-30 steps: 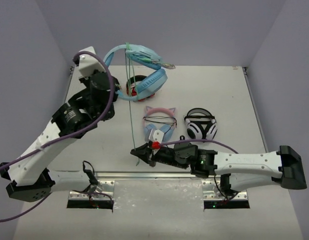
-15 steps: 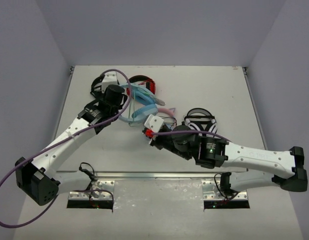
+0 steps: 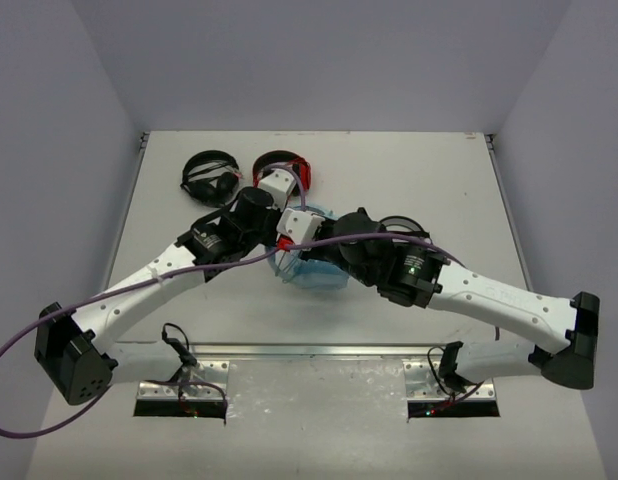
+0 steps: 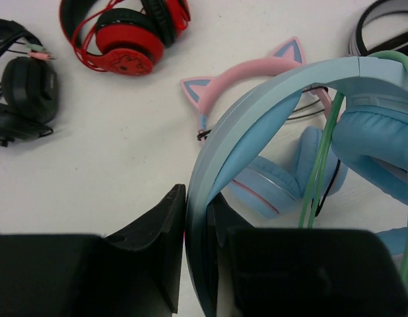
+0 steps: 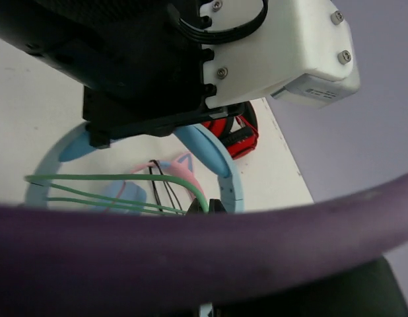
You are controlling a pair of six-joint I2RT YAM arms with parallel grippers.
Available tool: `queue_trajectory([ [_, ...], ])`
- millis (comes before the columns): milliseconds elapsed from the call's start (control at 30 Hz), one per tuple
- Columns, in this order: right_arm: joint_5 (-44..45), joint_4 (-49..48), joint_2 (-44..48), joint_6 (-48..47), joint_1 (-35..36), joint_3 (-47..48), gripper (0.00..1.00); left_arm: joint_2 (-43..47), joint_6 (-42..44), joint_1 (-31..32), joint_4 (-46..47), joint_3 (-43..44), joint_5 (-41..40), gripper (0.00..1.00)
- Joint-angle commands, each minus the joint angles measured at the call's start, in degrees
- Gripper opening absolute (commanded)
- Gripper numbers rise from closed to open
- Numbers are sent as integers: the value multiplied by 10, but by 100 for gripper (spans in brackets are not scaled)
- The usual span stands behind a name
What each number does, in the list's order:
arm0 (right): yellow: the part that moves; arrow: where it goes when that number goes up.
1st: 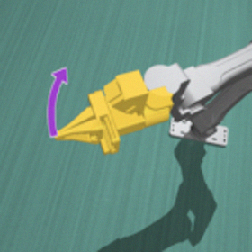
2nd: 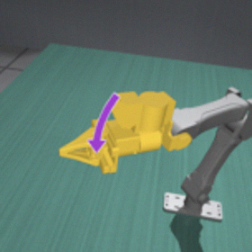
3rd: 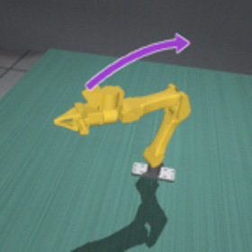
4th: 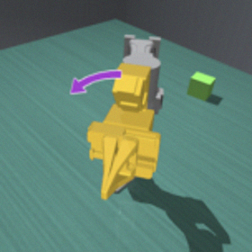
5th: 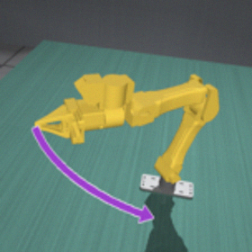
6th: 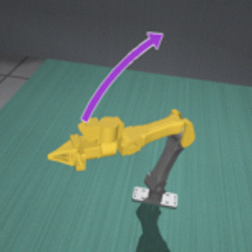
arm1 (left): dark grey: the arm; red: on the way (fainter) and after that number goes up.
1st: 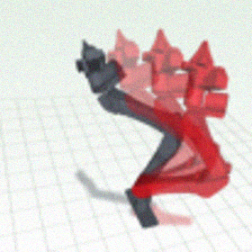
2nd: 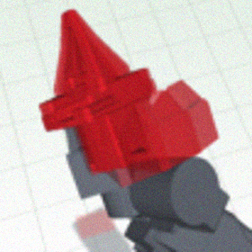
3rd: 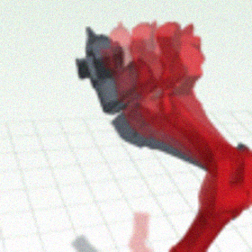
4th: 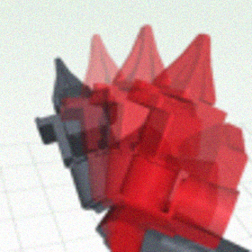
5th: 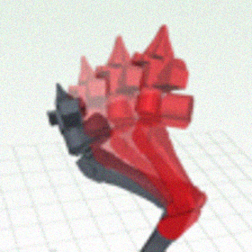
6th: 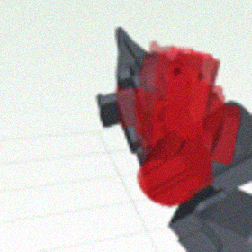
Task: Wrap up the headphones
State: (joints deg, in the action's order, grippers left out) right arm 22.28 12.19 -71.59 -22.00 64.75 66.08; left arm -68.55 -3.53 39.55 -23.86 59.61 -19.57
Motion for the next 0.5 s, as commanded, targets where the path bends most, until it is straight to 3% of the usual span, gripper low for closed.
queue_trajectory([
  [0, 36, -80, 29, -100, -17, -22, 1, -3, 22, -2, 50, 2, 76, 0],
  [167, 39, -137, 55, -163, -35, -57, 1, -24, 27, -2, 36, 9, 94, 0],
  [467, -28, -94, 51, -243, -83, -52, 1, -33, 32, 9, 14, 11, 102, 0],
])
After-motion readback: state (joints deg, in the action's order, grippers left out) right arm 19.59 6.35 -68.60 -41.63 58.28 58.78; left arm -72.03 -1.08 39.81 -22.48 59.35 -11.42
